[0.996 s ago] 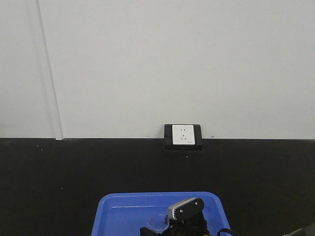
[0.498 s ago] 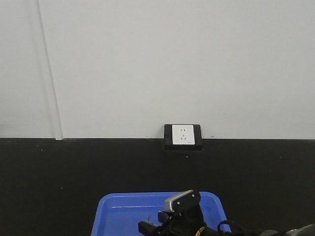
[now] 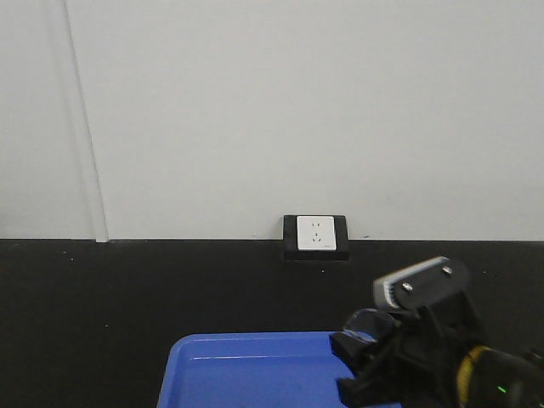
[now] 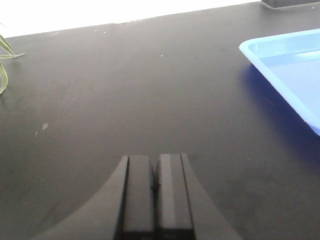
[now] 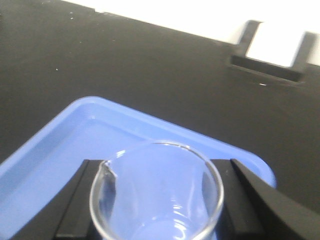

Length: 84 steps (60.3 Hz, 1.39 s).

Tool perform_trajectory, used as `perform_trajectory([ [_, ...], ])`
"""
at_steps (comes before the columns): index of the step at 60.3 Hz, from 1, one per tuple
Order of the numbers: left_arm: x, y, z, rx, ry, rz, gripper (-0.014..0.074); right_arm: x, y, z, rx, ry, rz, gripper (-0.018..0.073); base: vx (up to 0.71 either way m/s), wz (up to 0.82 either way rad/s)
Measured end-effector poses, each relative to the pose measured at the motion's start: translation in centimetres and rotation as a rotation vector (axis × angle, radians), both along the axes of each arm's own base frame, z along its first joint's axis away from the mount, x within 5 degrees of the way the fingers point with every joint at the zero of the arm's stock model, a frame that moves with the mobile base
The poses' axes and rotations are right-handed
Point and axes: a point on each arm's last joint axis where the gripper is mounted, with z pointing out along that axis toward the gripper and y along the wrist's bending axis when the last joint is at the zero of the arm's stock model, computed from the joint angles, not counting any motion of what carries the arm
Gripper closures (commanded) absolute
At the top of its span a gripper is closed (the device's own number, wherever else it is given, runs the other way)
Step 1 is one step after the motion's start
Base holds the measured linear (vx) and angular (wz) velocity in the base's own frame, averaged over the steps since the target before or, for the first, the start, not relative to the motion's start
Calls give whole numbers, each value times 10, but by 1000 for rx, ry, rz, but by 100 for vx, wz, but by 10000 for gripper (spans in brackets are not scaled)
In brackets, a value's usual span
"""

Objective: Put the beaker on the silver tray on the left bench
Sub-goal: 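Lift the beaker up out of the blue tray with the right gripper, then turn the base away from the blue tray bench, holding the beaker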

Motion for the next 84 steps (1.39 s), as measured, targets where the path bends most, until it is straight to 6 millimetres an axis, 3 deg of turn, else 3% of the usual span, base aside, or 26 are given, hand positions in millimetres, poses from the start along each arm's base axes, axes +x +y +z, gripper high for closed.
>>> perform_trajectory([
  [14,0,0,0,0,0,0,595,-72,-40,-12,-7,-38,-46,573,0,0],
  [29,0,0,0,0,0,0,595,-112,-60,-28,16,-90,-56,573,0,0],
  [41,0,0,0,0,0,0,595,-120,-65,-31,23,-108,-62,571,0,0],
  [84,0,0,0,0,0,0,595,-121,-66,-32,20,-104,-68,570,0,0],
])
